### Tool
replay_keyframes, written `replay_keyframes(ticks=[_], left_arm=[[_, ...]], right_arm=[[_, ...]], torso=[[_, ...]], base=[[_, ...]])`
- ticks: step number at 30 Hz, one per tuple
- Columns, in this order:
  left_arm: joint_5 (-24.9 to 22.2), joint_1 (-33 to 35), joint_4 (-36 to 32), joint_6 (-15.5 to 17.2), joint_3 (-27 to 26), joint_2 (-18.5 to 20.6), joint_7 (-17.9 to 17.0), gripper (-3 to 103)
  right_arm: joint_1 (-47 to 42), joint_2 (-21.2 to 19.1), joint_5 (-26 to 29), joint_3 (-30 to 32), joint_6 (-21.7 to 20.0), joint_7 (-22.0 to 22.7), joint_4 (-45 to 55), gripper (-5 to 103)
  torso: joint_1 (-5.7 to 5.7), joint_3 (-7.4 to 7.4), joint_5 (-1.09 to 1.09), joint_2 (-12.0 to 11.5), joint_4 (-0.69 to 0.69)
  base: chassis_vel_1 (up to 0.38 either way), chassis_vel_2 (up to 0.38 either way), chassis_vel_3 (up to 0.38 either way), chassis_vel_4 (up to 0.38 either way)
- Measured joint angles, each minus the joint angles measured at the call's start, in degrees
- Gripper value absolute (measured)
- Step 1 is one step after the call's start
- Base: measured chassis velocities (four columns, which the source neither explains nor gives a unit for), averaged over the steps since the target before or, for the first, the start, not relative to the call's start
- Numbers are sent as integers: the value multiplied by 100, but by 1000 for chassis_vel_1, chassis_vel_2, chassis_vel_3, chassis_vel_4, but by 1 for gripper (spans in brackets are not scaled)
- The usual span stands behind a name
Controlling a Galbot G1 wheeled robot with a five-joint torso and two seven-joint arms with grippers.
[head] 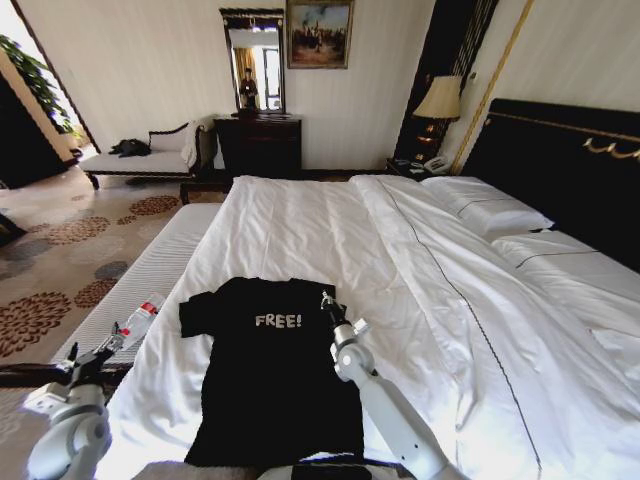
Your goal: Fold the clothes on the bed.
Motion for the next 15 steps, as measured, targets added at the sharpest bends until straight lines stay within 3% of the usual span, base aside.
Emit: replay_keyframes(ticks=[4,8,11,13,15], left_arm=[[11,6,16,-8,0,2,2,100],[13,5,35,-11,-1,22,4,100],[17,-6,46,-13,14,29,4,100],[21,-9,49,-13,25,29,5,100],[24,-14,55,-13,39,29,7,100]], right_arm=[[27,50,-65,-75,18,-23,-104,0],[26,105,-133,-136,36,-27,-156,7],[-35,140,-184,-172,51,-38,-141,20],[-67,141,-201,-182,71,-76,-109,20],[-143,133,-231,-220,116,-176,7,31]], torso=[[0,0,0,0,0],[0,0,0,0,0],[0,0,0,0,0],[0,0,0,0,0],[0,0,0,0,0]], base=[[0,0,0,0],[0,0,0,0],[0,0,0,0],[0,0,0,0],[0,0,0,0]])
